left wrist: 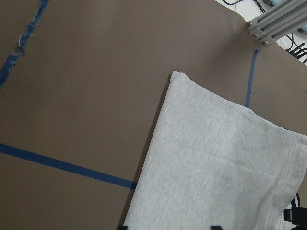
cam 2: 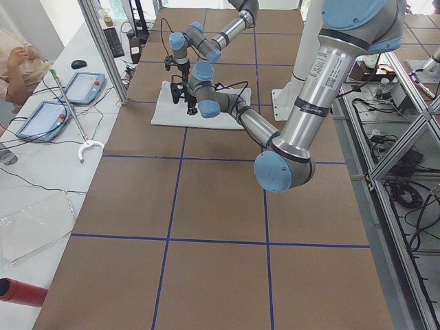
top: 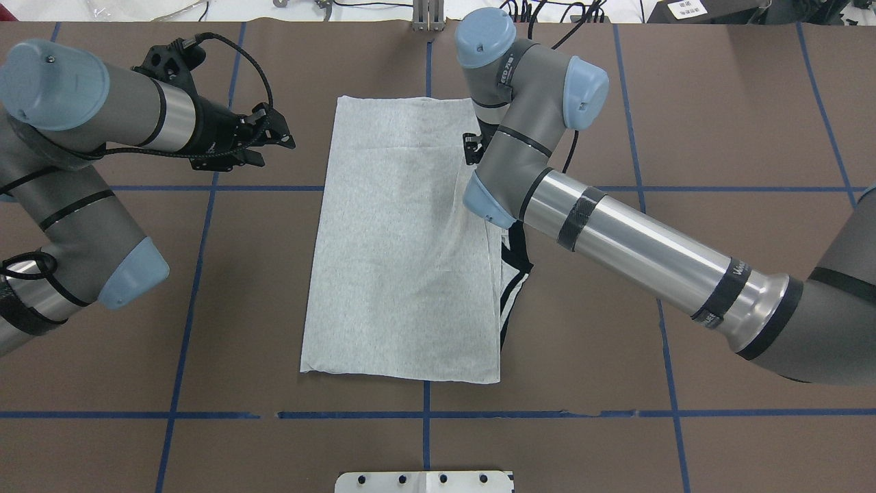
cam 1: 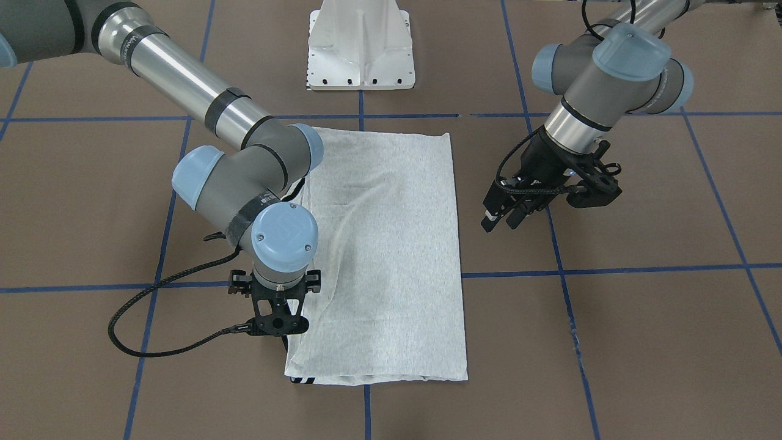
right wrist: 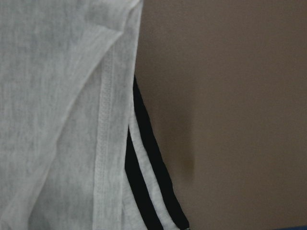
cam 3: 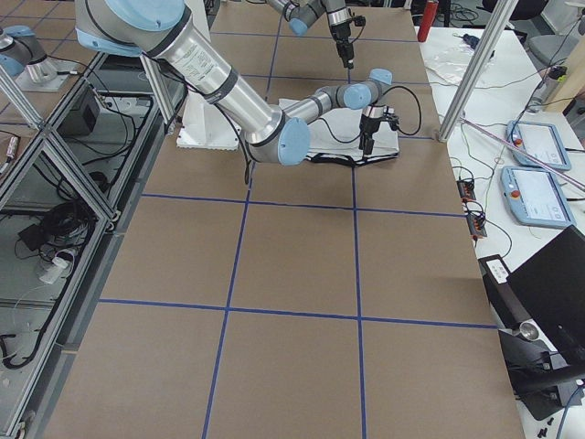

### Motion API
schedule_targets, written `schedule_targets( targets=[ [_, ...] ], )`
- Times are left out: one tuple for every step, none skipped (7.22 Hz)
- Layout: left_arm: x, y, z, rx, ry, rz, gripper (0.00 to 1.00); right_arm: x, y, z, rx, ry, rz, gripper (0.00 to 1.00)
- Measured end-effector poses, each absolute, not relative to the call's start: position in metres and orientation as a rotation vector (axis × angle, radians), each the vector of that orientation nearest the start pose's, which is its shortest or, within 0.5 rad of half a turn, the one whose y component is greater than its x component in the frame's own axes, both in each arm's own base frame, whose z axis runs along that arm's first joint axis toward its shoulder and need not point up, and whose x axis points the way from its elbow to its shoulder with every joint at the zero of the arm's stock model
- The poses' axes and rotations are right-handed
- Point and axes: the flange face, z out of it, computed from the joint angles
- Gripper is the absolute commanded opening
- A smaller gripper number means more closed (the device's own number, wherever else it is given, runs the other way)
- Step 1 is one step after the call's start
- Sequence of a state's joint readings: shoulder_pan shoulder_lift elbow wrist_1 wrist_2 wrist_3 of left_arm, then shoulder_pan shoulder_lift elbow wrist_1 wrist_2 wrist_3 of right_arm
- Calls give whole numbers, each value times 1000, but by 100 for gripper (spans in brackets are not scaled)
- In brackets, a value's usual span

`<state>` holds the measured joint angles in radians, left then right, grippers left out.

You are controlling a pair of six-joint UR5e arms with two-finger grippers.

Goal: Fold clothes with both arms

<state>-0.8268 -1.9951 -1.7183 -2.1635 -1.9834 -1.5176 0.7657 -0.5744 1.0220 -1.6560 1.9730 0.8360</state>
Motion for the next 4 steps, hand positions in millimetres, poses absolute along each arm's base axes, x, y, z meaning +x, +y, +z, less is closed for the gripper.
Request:
schedule_targets(
  targets=[
    [356, -525, 281, 160, 1202, -437, 65, -527, -641, 265, -52, -548, -34, 100],
    [356, -525, 280, 162, 1205, -436, 65, -516, -625, 259, -51, -570, -6, 100],
    [355, -524, 278, 164, 1209, -434, 65, -504, -600, 255, -53, -606, 51, 100],
    [354, -523, 276, 166, 1213, -433, 65, -494, -568, 248, -61, -653, 128, 100]
  ],
)
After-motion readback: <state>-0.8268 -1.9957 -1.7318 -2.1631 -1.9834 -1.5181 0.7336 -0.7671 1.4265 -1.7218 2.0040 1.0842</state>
